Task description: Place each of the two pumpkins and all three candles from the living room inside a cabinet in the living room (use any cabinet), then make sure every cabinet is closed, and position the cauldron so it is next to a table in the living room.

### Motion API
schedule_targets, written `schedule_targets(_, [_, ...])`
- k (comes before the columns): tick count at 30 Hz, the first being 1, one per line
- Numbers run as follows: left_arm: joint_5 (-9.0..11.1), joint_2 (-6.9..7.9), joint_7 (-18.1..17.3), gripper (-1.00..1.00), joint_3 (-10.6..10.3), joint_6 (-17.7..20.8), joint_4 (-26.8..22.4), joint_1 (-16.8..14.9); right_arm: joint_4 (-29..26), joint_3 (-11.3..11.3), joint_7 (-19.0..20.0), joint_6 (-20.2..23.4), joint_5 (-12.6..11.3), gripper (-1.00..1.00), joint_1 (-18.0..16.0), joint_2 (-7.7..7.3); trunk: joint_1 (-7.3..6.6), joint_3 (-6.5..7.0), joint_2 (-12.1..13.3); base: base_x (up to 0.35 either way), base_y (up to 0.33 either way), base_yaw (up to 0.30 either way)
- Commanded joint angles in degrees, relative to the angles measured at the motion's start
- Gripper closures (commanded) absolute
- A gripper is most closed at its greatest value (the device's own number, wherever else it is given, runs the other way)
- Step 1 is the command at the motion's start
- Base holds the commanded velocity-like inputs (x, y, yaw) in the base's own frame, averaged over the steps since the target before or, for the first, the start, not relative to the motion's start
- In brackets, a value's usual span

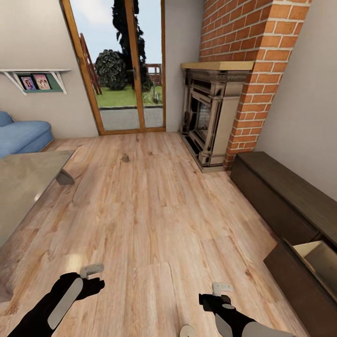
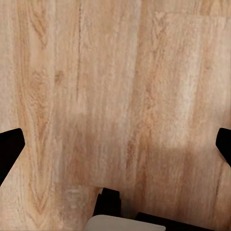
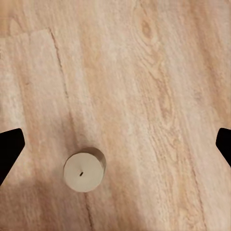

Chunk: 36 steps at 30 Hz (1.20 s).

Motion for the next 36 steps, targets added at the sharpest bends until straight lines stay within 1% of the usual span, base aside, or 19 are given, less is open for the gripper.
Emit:
schedule_targets(1, [0.6,0.07,0.57,-1.0,-0.19,0.05,-0.06,-0.03,0.04,0.49,-0.19,-0.17,-0.51,-1.0,-0.03,0.02,0.0,-0.05,-0.03,0.015,0.004,0.013])
schedule_targets(4, [0.61,0.07,0.57,-1.0,-0.22,0.05,-0.06,-0.02,0.02,0.49,-0.19,-0.17,-0.51,-1.0,-0.04,0.02,0.0,-0.05,-0.03,0.08,0.039,0.01])
schedule_targets(8, [0.58,0.07,0.57,-1.0,-0.25,0.0,-0.06,-0.05,0.02,0.49,-0.19,-0.17,-0.51,-1.0,-0.04,0.06,0.0,-0.05,-0.03,0.234,0.105,0.128])
schedule_targets(19, [0.54,0.07,0.57,-1.0,-0.26,-0.12,-0.06,-0.01,0.04,0.48,-0.19,-0.17,-0.51,-1.0,-0.03,0.1,0.0,-0.05,-0.03,0.238,0.189,0.267])
schedule_targets(24, [0.58,0.0,0.57,-1.0,-0.26,-0.13,-0.06,-0.01,0.04,0.49,-0.14,-0.17,-0.51,-1.0,-0.03,0.11,0.0,-0.05,-0.03,0.201,0.038,0.23])
schedule_targets(26, [0.6,-0.03,0.57,-1.0,-0.93,-0.13,-0.06,-0.01,0.02,0.49,-0.11,-0.17,-0.51,-1.0,-0.03,0.09,0.0,-0.05,-0.03,-0.067,-0.053,0.058])
schedule_targets(29, [0.61,-0.02,0.57,-1.0,-3.22,-0.12,-0.08,-0.02,0.02,0.49,-0.1,-0.17,-0.51,-1.0,-0.03,0.04,0.0,-0.05,-0.03,-0.224,-0.123,0.017])
schedule_targets(31, [0.57,-0.02,0.57,-1.0,-4.33,-0.12,-0.25,-0.04,0.02,0.49,-0.1,-0.17,-0.51,-1.0,-0.03,0.04,0.0,-0.05,-0.03,-0.18,-0.126,0.005])
schedule_targets(36, [0.53,-0.02,0.57,-1.0,-5.01,-0.13,-0.4,-0.02,0.04,0.49,-0.17,-0.17,-0.51,-1.0,-0.03,0.02,0.0,-0.05,-0.03,-0.046,-0.033,0.001])
